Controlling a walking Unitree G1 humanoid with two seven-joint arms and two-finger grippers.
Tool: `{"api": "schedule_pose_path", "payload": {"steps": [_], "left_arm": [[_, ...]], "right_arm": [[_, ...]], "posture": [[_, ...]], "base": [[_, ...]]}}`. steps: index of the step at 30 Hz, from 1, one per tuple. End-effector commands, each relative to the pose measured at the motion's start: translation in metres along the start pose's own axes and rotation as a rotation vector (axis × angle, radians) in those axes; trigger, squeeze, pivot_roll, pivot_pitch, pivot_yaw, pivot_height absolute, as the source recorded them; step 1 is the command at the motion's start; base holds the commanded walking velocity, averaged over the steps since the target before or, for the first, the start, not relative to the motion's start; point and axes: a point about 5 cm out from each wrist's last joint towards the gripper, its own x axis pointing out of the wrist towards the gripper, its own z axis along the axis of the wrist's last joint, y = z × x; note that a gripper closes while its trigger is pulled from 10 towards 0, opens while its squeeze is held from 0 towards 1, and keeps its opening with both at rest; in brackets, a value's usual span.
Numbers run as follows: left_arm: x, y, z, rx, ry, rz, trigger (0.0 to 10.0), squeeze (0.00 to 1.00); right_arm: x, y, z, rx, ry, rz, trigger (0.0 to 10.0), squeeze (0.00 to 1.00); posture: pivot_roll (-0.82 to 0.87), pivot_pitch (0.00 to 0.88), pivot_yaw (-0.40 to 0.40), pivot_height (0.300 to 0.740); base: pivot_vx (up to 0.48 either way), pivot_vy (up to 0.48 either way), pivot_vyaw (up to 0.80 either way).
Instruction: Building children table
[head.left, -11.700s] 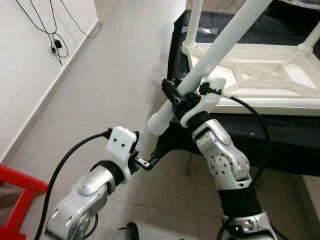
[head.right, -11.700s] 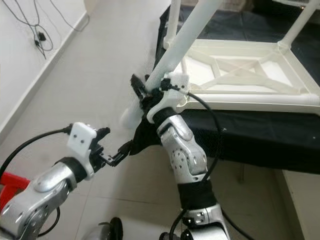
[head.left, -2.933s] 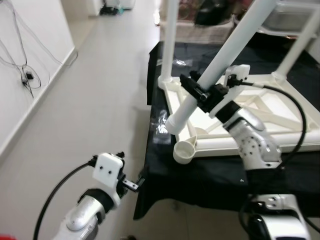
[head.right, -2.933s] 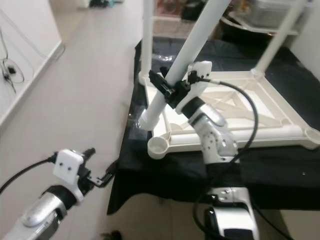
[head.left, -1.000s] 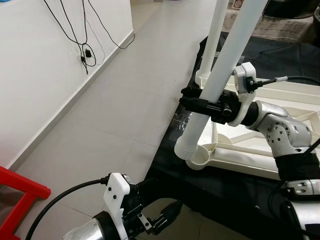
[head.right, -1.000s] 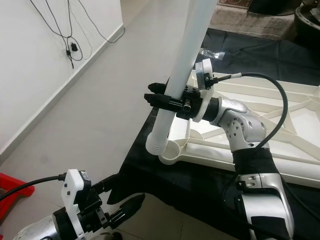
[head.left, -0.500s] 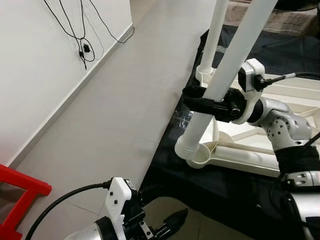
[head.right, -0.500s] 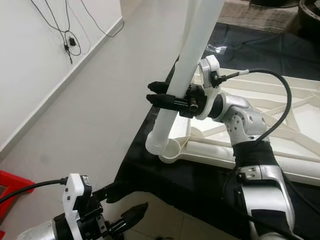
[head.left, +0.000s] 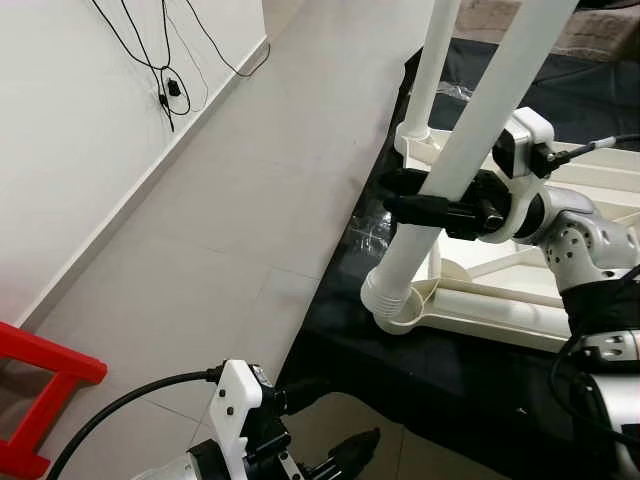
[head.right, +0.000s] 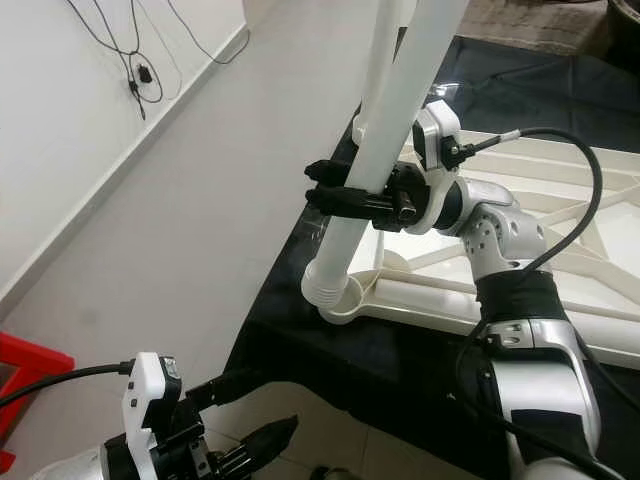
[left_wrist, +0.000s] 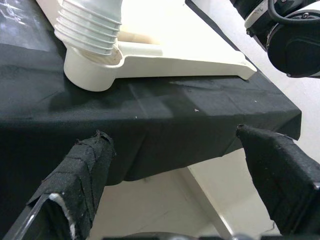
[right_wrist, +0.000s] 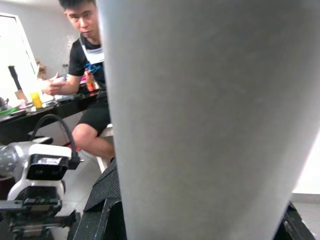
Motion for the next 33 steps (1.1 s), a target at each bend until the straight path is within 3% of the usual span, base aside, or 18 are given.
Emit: {"api": "schedule_pose_path", "payload": {"steps": [1, 8, 10, 22, 27, 29, 33], "left_arm": [[-0.002, -0.001, -0.004, -0.012, 0.034, -0.001, 10.0, 0.00], [-0.003, -0.001, -0.005, -0.016, 0.038, -0.003, 10.0, 0.00], [-0.002, -0.001, -0.006, -0.018, 0.039, -0.006, 10.0, 0.00], [-0.001, 0.000, -0.007, -0.018, 0.046, -0.008, 10.0, 0.00], [0.000, 0.002, -0.008, -0.015, 0.049, -0.012, 10.0, 0.00], [0.001, 0.004, -0.008, -0.011, 0.049, -0.011, 10.0, 0.00], [0.001, 0.004, -0.008, -0.009, 0.048, -0.010, 10.0, 0.00]], "right_arm": [[0.000, 0.001, -0.002, 0.004, 0.047, 0.016, 10.0, 0.00], [0.001, 0.002, 0.009, -0.035, 0.019, 0.039, 10.0, 0.00], [0.000, 0.003, 0.008, -0.058, 0.068, 0.040, 10.0, 0.00], [0.000, 0.007, 0.014, -0.116, 0.132, 0.056, 10.0, 0.00], [0.004, 0.011, 0.010, -0.118, 0.166, 0.080, 10.0, 0.00], [0.006, 0.014, -0.002, -0.102, 0.231, 0.096, 10.0, 0.00], [0.006, 0.016, -0.004, -0.083, 0.223, 0.106, 10.0, 0.00]], "posture": [[0.15, 0.267, -0.019, 0.740], [0.15, 0.259, -0.019, 0.740], [0.14, 0.256, -0.020, 0.740], [0.14, 0.226, -0.015, 0.740], [0.14, 0.218, -0.013, 0.740], [0.14, 0.210, -0.012, 0.740], [0.14, 0.208, -0.013, 0.740]], "base": [[0.000, 0.000, 0.00], [0.000, 0.000, 0.00], [0.000, 0.000, 0.00], [0.000, 0.000, 0.00], [0.000, 0.000, 0.00], [0.000, 0.000, 0.00], [0.000, 0.000, 0.00]]}}
